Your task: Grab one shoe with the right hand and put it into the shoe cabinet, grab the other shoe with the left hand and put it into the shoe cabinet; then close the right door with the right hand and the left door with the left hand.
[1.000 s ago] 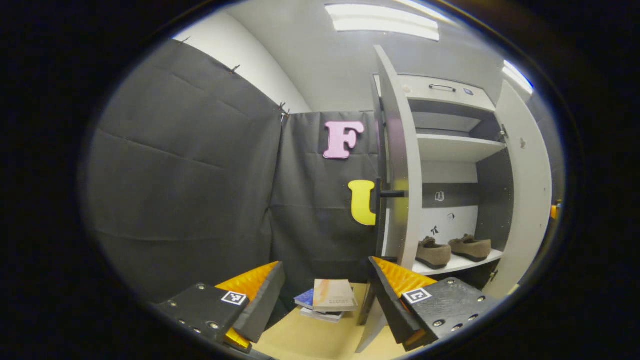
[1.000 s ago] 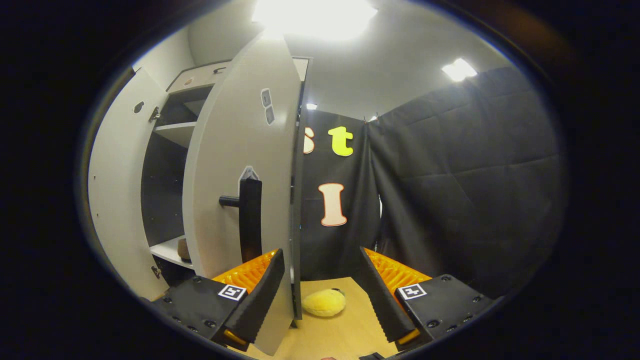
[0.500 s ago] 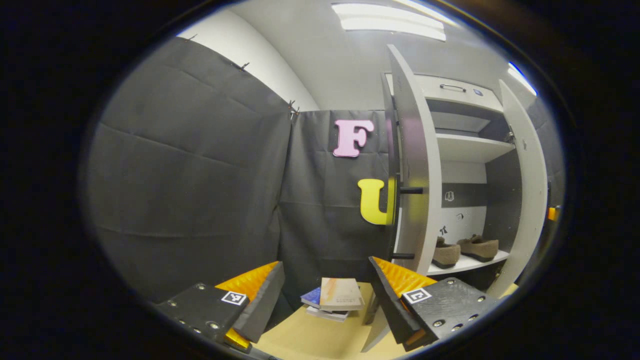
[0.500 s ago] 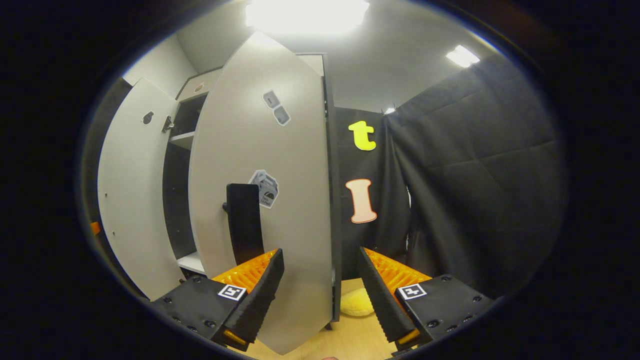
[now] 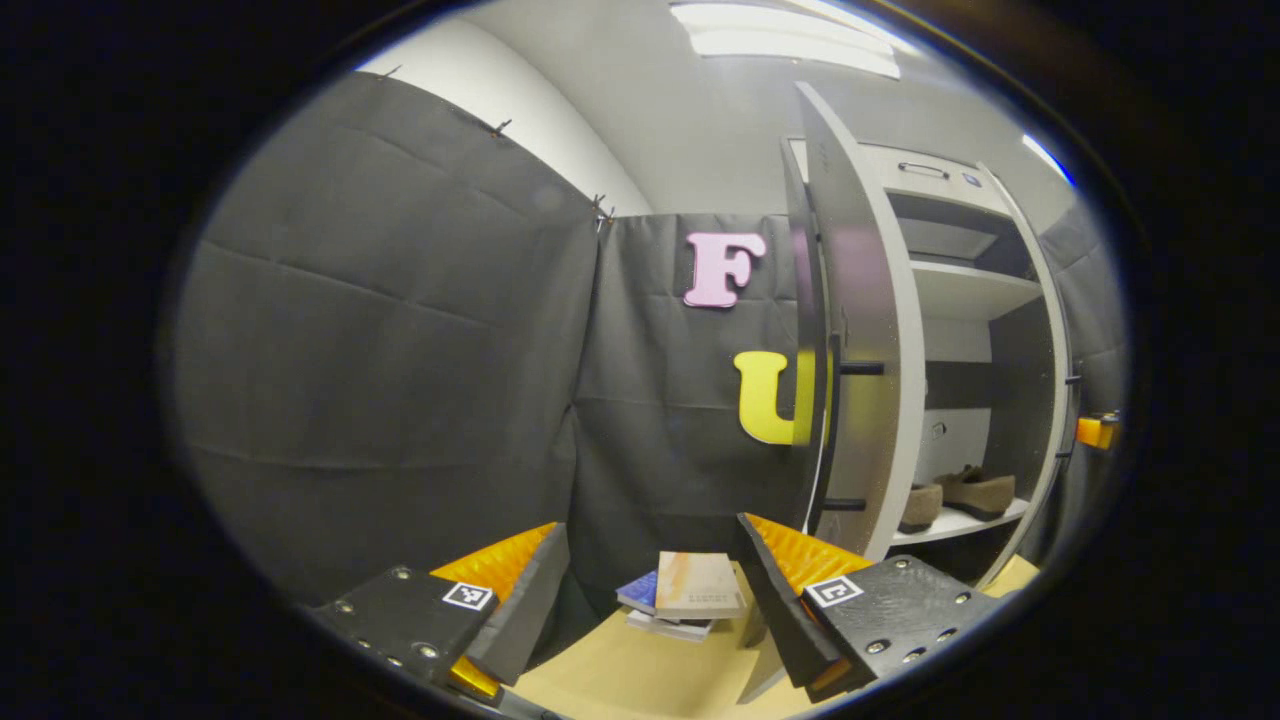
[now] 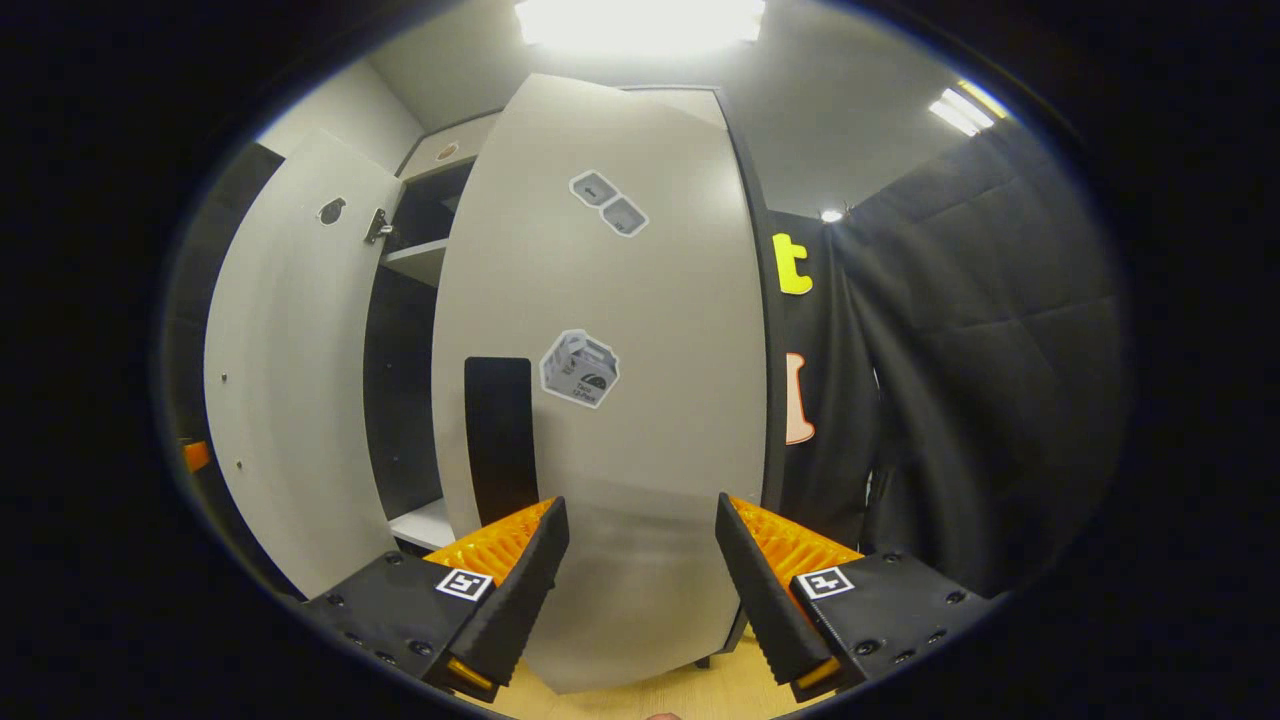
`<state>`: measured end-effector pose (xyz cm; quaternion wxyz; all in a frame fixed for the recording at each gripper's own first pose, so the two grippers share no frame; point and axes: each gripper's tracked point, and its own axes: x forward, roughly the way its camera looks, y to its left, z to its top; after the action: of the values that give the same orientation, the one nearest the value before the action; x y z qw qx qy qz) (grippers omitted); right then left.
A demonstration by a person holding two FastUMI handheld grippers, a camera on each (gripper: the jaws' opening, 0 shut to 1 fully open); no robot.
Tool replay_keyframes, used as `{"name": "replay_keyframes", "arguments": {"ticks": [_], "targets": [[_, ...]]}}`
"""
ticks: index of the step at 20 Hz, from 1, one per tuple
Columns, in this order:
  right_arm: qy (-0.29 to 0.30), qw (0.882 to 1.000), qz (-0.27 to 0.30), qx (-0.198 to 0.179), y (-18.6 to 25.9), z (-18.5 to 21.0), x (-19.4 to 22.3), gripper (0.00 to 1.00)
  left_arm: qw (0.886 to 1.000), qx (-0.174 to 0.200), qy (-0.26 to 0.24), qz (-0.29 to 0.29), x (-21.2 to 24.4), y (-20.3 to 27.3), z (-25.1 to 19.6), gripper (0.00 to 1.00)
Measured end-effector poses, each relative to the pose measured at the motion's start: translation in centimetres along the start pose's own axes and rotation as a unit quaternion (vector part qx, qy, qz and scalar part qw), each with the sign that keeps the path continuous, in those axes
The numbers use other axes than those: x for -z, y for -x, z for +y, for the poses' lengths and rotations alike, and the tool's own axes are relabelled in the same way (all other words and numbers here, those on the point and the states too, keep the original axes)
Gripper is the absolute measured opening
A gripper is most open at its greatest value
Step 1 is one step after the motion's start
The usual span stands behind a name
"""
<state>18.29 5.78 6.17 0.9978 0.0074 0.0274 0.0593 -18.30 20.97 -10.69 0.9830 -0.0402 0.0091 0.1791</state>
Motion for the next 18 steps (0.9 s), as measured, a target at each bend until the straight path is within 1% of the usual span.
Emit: {"name": "replay_keyframes", "arguments": {"ticks": [1, 2, 3, 4, 5, 6, 7, 8, 9, 10, 12, 13, 15, 18], "targets": [[-0.001, 1.000, -0.001, 0.000, 0.1, -0.1, 0.0, 0.95, 1.000, 0.000, -0.001, 0.000, -0.1, 0.0, 0.0, 1.00], [-0.003, 1.000, -0.003, 0.002, 0.3, -0.5, 0.0, 0.92, 1.000, 0.002, -0.003, 0.000, -0.1, 0.0, 0.0, 1.00], [-0.003, 1.000, -0.007, 0.007, 0.7, -1.0, 0.0, 0.96, 1.000, 0.002, -0.002, 0.000, -0.1, 0.0, 0.0, 1.00], [0.002, 1.000, -0.009, 0.014, 1.1, -1.7, 0.1, 0.96, 1.000, 0.003, -0.001, 0.000, -0.1, 0.1, 0.0, 1.00], [0.010, 1.000, -0.009, 0.023, 1.5, -2.6, 0.2, 0.98, 1.000, 0.004, -0.001, -0.001, -0.2, 0.0, -0.1, 0.94], [0.018, 0.999, -0.009, 0.031, 2.0, -3.4, 0.3, 0.96, 1.000, 0.004, -0.002, -0.003, -0.3, -0.1, 0.0, 0.89], [0.024, 0.999, -0.009, 0.037, 2.4, -4.2, 0.4, 0.98, 1.000, 0.004, -0.004, -0.005, -0.5, -0.3, 0.0, 1.00], [0.028, 0.999, -0.008, 0.045, 3.0, -5.2, 0.5, 0.98, 1.000, 0.005, -0.005, -0.007, -0.5, -0.5, -0.1, 0.96], [0.028, 0.998, -0.008, 0.052, 3.5, -6.0, 0.8, 0.98, 1.000, 0.007, -0.005, -0.008, -0.5, -0.6, -0.2, 1.00], [0.027, 0.998, -0.004, 0.059, 3.8, -6.8, 1.0, 0.98, 1.000, 0.009, -0.004, -0.009, -0.5, -0.7, -0.3, 0.96], [0.017, 0.997, 0.006, 0.069, 4.5, -8.2, 1.8, 0.98, 1.000, 0.015, -0.001, -0.008, -0.4, -1.0, -0.7, 0.96], [0.012, 0.997, 0.011, 0.072, 4.7, -8.8, 2.2, 0.96, 1.000, 0.017, 0.001, -0.004, -0.3, -0.8, -0.9, 0.92], [0.006, 0.997, 0.018, 0.079, 5.0, -9.9, 2.5, 0.98, 1.000, 0.012, 0.002, -0.006, -0.4, -0.8, -0.7, 1.00], [0.002, 0.996, 0.026, 0.084, 5.3, -10.9, 3.2, 0.98, 1.000, 0.019, 0.016, 0.000, -0.3, -0.8, -1.6, 1.00]]}}
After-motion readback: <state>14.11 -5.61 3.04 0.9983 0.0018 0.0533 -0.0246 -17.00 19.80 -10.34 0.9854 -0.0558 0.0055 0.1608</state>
